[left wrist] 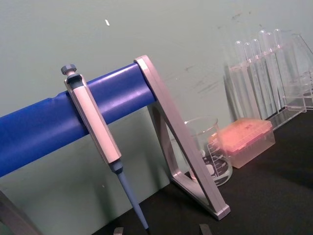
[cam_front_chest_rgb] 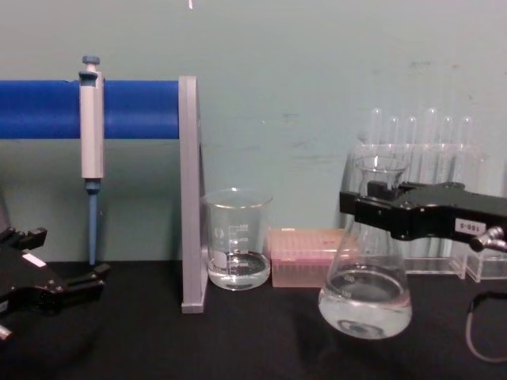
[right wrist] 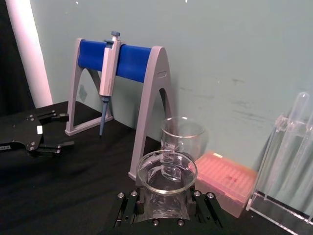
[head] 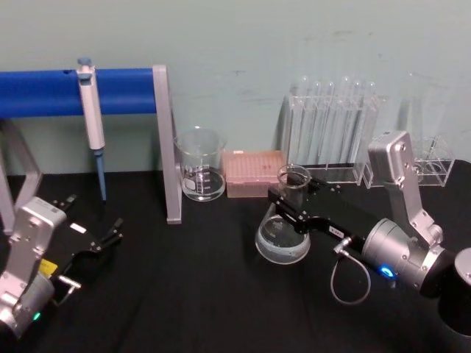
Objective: Grasp the erlenmeyer flask with one hand, shake it three times, then place it back.
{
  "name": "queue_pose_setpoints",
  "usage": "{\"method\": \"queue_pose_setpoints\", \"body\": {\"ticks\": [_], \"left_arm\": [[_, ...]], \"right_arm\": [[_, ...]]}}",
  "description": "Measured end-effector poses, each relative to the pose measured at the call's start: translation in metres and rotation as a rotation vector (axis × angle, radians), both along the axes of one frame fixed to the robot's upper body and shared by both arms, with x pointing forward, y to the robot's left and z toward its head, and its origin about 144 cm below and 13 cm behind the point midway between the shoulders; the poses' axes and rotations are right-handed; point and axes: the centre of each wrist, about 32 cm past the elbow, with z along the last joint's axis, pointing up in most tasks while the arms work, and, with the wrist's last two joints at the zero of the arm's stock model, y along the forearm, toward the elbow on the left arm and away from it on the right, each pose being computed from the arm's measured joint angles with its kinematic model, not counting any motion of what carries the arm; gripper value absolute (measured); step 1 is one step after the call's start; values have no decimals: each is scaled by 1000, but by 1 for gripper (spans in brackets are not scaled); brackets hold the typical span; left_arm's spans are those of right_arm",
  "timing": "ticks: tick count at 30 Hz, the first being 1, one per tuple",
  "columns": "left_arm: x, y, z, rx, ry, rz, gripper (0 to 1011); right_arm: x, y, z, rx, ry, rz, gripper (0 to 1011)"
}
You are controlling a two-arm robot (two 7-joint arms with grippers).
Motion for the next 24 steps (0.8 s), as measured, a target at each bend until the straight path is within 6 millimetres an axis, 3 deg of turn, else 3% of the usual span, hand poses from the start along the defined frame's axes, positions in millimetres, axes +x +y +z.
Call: {"method": "queue_pose_setpoints", "body": {"ticks": [24], "left_arm": [[0, 0, 0, 0, 0, 0, 1001]], "right_arm": [[0, 1, -13, 2, 33, 6, 451]]}}
